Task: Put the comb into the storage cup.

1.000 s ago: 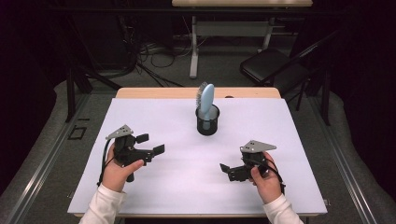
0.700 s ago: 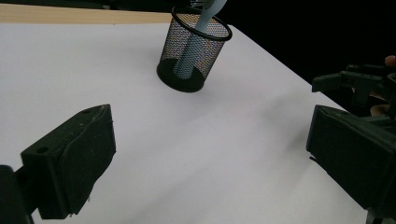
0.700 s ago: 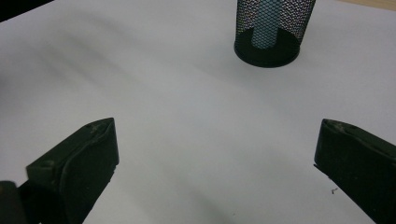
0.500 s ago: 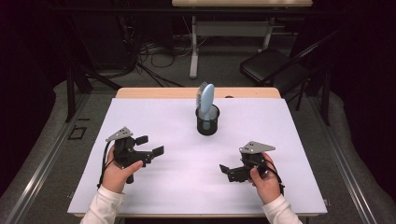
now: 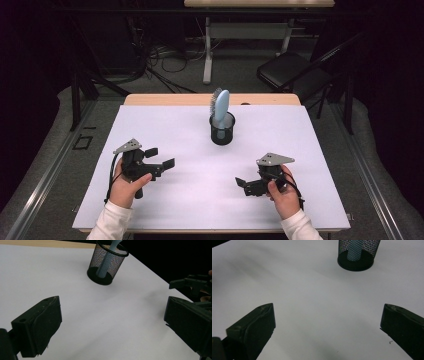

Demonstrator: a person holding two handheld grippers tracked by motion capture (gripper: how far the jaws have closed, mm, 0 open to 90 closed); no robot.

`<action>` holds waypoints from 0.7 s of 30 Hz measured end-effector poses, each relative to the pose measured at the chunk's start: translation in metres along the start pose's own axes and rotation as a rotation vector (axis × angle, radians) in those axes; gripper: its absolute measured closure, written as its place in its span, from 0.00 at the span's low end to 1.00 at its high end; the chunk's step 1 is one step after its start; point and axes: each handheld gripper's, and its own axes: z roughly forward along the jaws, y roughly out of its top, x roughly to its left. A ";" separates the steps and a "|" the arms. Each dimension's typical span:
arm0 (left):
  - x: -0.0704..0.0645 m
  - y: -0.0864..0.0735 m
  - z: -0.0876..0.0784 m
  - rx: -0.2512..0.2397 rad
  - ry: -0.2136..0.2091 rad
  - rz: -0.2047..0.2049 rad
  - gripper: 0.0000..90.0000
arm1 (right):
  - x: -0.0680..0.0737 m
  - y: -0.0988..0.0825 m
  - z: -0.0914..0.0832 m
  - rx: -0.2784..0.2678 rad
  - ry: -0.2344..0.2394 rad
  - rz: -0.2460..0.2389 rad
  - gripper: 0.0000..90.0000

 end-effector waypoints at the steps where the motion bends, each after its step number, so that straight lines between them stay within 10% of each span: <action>1: 0.000 -0.001 0.000 0.001 0.000 0.002 0.02 | 0.000 -0.001 0.000 -0.002 0.000 0.001 0.00; 21: 0.001 -0.005 0.000 -0.012 0.003 0.016 0.02 | 0.000 -0.004 -0.001 -0.009 -0.003 -0.002 0.00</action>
